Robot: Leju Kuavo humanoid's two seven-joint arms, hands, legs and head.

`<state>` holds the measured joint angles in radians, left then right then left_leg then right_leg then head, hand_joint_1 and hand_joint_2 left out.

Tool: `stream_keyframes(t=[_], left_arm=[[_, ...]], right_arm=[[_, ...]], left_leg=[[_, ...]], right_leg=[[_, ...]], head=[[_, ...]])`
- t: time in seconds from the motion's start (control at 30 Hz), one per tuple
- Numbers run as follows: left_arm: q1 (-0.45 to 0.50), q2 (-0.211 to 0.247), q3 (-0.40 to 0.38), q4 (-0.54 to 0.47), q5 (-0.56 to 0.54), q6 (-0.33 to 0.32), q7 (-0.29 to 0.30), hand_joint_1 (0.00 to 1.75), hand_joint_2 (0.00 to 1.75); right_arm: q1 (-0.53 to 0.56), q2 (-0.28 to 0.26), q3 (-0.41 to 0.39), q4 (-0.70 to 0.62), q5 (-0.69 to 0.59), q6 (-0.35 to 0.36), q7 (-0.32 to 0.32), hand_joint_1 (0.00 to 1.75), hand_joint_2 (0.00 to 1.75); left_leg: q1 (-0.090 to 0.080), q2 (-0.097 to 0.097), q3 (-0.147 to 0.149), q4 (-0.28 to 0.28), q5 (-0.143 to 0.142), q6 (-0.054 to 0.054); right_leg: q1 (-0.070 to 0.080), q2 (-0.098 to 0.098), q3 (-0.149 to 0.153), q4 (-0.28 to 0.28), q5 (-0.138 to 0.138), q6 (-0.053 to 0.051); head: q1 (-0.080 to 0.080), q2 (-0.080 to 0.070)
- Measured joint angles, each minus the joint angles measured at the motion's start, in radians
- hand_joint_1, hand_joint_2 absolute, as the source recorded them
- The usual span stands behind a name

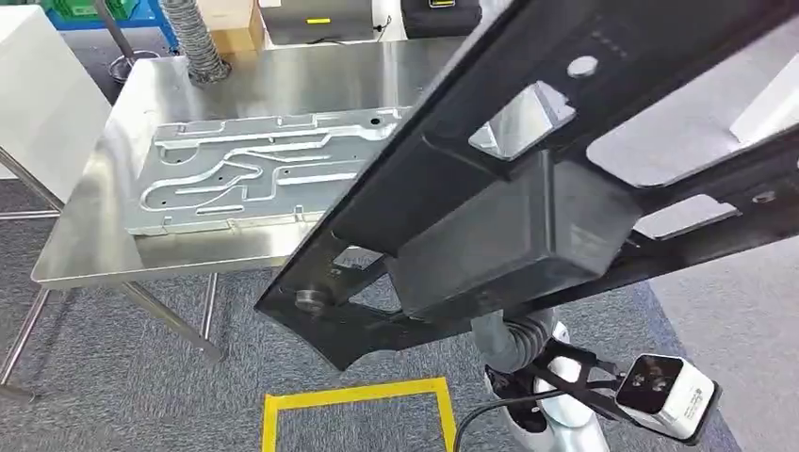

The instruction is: Take the parts from the cabinet and place them on the table.

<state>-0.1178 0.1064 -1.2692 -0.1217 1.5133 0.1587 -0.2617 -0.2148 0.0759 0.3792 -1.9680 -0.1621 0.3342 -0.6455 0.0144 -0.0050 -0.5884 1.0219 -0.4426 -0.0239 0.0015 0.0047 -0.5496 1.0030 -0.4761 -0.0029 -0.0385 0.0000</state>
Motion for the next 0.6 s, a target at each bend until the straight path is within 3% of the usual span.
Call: stream_keyframes(t=[0.03, 0.1, 0.17, 0.2, 0.3, 0.33, 0.37, 0.4, 0.47, 0.5, 0.6], left_arm=[[-0.002, 0.000, 0.000, 0.000, 0.000, 0.000, 0.000, 0.00, 1.75], [0.002, 0.000, 0.000, 0.000, 0.000, 0.000, 0.000, 0.00, 1.75], [0.002, -0.002, 0.000, 0.000, 0.000, 0.000, 0.000, 0.00, 1.75], [0.000, -0.002, 0.000, 0.000, 0.000, 0.001, 0.000, 0.00, 1.75], [0.001, -0.003, 0.000, 0.000, 0.000, 0.004, -0.002, 0.00, 1.75], [0.003, -0.003, 0.000, 0.000, 0.000, 0.005, -0.003, 0.00, 1.75], [0.004, -0.004, 0.000, 0.000, 0.000, 0.005, -0.004, 0.00, 1.75], [0.005, -0.005, 0.000, 0.000, 0.000, 0.005, -0.007, 0.00, 1.75], [0.005, -0.007, 0.000, 0.000, 0.000, 0.003, -0.010, 0.00, 1.75], [0.004, -0.010, 0.000, 0.000, 0.000, 0.002, -0.010, 0.00, 1.75], [0.005, -0.010, 0.000, 0.000, 0.000, 0.002, -0.010, 0.00, 1.75]], right_arm=[[-0.005, -0.004, 0.000, 0.003, -0.003, -0.002, -0.002, 1.61, 1.75], [-0.011, -0.011, 0.000, 0.008, -0.007, -0.006, -0.006, 1.61, 1.75], [-0.012, -0.017, 0.001, 0.012, -0.015, -0.011, -0.008, 1.61, 1.75], [-0.014, -0.020, 0.001, 0.012, -0.019, -0.013, -0.010, 1.61, 1.75], [-0.007, -0.026, 0.002, 0.014, -0.020, -0.014, -0.016, 1.61, 1.75], [-0.002, -0.029, 0.002, 0.014, -0.017, -0.014, -0.016, 1.61, 1.75], [0.002, -0.032, 0.002, 0.014, -0.015, -0.014, -0.017, 1.61, 1.75], [0.004, -0.034, 0.002, 0.014, -0.014, -0.014, -0.018, 1.61, 1.75], [0.004, -0.037, 0.002, 0.014, -0.013, -0.014, -0.027, 1.61, 1.75], [0.004, -0.040, 0.002, 0.014, -0.013, -0.013, -0.031, 1.61, 1.75], [0.004, -0.046, 0.003, 0.021, -0.013, -0.010, -0.044, 1.61, 1.75]], left_leg=[[-0.001, -0.001, 0.001, -0.001, 0.002, 0.011], [-0.004, -0.002, -0.002, -0.002, 0.000, 0.020], [0.001, -0.002, 0.004, -0.011, 0.004, 0.035], [0.001, -0.002, 0.006, -0.012, 0.002, 0.040], [-0.001, 0.000, 0.008, -0.011, -0.003, 0.048], [-0.003, 0.000, 0.010, -0.011, -0.006, 0.050], [-0.003, -0.001, 0.014, -0.011, -0.008, 0.050], [-0.004, -0.003, 0.020, -0.011, -0.012, 0.049], [-0.005, -0.005, 0.034, -0.011, -0.021, 0.045], [-0.006, -0.005, 0.036, -0.011, -0.024, 0.041], [-0.006, -0.003, 0.036, -0.014, -0.031, 0.025]], right_leg=[[-0.001, 0.002, -0.003, 0.002, 0.000, 0.005], [-0.003, 0.001, -0.003, 0.000, -0.001, 0.012], [-0.009, 0.000, -0.004, 0.012, -0.013, 0.026], [-0.008, 0.000, -0.024, 0.055, -0.038, 0.030], [-0.010, 0.000, -0.151, 0.284, -0.128, 0.037], [-0.010, 0.000, -0.180, 0.324, -0.127, 0.037], [-0.010, 0.000, -0.180, 0.309, -0.101, 0.034], [-0.010, 0.000, -0.156, 0.247, -0.055, 0.030], [-0.006, 0.000, -0.076, 0.066, 0.043, 0.015], [-0.001, -0.002, -0.055, 0.021, 0.042, 0.007], [0.006, 0.001, -0.056, 0.011, 0.037, 0.002]], head=[[0.000, 0.000], [0.000, 0.000], [0.000, 0.000], [0.000, 0.000], [0.000, 0.000], [0.000, 0.000], [0.000, 0.000], [0.000, 0.000], [0.000, 0.000], [0.000, 0.000], [0.000, 0.000]])
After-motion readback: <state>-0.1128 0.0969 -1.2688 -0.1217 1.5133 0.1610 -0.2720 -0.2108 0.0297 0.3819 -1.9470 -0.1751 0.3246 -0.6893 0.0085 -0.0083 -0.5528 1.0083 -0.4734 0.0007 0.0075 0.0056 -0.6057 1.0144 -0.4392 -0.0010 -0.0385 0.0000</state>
